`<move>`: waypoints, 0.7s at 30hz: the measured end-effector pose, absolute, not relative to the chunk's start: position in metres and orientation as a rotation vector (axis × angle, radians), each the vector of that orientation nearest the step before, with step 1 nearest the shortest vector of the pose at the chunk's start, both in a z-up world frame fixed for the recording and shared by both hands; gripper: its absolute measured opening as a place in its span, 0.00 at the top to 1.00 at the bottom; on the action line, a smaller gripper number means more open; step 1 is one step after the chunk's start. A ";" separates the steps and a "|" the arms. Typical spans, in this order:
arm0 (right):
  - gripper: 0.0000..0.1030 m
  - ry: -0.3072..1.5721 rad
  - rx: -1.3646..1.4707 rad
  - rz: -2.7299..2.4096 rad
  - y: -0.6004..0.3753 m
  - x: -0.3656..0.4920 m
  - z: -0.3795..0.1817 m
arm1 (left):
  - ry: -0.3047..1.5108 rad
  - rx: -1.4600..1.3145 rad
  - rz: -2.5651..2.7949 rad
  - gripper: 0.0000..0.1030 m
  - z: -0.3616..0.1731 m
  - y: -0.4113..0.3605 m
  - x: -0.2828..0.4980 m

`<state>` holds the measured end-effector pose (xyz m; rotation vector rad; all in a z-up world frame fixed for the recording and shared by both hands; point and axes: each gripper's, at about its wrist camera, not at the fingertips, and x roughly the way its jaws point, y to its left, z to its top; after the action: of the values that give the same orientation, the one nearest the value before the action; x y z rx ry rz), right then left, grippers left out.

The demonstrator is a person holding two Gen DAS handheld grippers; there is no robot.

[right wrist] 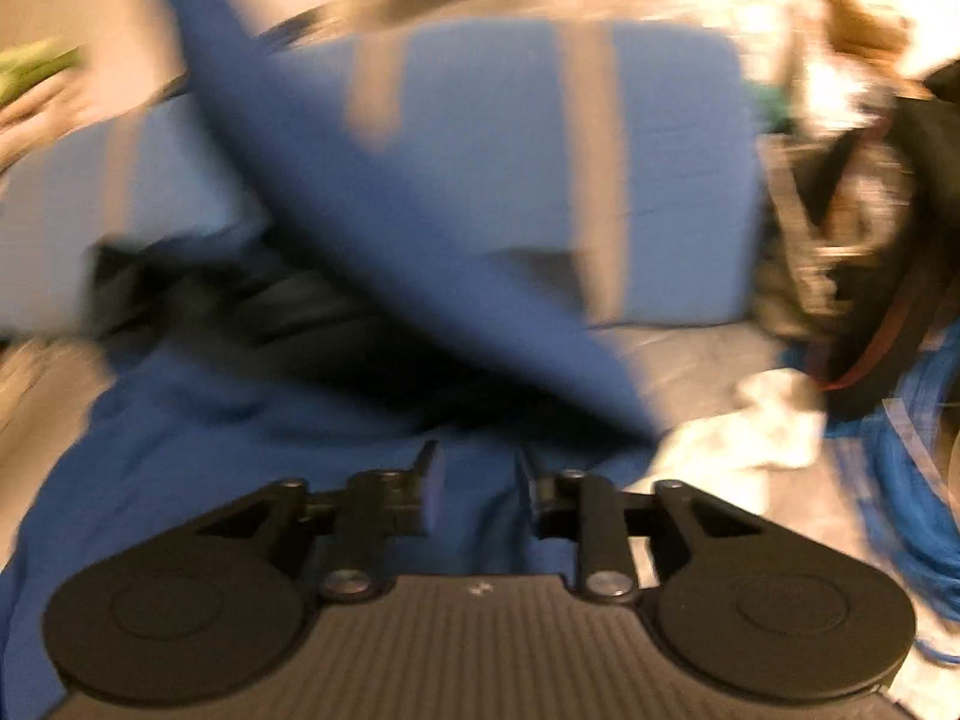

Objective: Fold clothes

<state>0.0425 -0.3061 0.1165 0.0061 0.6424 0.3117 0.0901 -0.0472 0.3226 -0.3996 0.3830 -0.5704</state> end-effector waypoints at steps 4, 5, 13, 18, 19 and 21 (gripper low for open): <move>0.69 0.653 -0.088 0.383 -0.286 0.038 0.108 | 0.371 -0.392 -0.622 0.87 0.326 -0.059 0.082; 0.67 0.660 -0.085 0.383 -0.288 0.039 0.107 | 0.374 -0.383 -0.633 0.87 0.326 -0.060 0.081; 0.50 0.769 -0.112 0.324 -0.301 0.051 0.098 | 0.407 -0.402 -0.453 0.87 0.246 0.017 0.044; 0.11 0.728 -0.144 0.232 -0.312 0.059 0.102 | 0.587 -0.564 -0.187 0.87 0.119 0.096 0.027; 0.05 0.710 -0.145 0.205 -0.319 0.061 0.103 | 0.626 -0.604 -0.161 0.87 0.098 0.106 0.024; 0.00 0.688 -0.171 0.147 -0.330 0.070 0.103 | 0.720 -0.686 -0.091 0.87 0.068 0.120 0.021</move>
<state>0.0703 -0.3304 0.1030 -0.1714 0.6879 0.1471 0.0211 0.1204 0.0675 -0.6859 0.7205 -0.0912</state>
